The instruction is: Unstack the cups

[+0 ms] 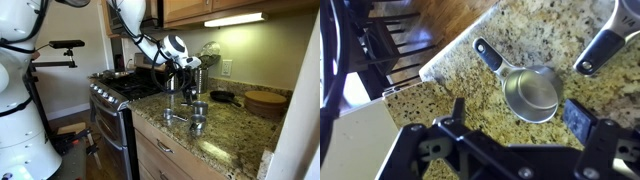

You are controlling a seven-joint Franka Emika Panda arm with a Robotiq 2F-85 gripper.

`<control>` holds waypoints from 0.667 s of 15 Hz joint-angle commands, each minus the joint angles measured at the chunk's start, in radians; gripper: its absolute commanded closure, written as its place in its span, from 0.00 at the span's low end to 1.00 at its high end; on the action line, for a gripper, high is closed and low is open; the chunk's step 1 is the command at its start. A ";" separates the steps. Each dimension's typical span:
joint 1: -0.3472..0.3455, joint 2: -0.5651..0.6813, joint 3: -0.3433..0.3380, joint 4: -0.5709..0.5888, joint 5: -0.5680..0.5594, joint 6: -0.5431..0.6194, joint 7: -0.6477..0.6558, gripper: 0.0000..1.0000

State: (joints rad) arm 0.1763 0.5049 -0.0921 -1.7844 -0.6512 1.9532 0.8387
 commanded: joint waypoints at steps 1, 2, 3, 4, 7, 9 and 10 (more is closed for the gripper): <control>-0.037 -0.097 0.023 -0.074 0.062 0.041 -0.053 0.00; -0.040 -0.108 0.024 -0.079 0.079 0.044 -0.062 0.00; -0.043 -0.122 0.026 -0.086 0.104 0.050 -0.073 0.00; -0.044 -0.135 0.027 -0.092 0.124 0.053 -0.083 0.00; -0.041 -0.177 0.028 -0.120 0.184 0.066 -0.101 0.00; -0.023 -0.115 0.016 -0.049 0.168 0.030 -0.081 0.00; -0.024 -0.127 0.020 -0.058 0.176 0.032 -0.083 0.00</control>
State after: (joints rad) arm 0.1539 0.3766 -0.0748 -1.8450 -0.4755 1.9878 0.7558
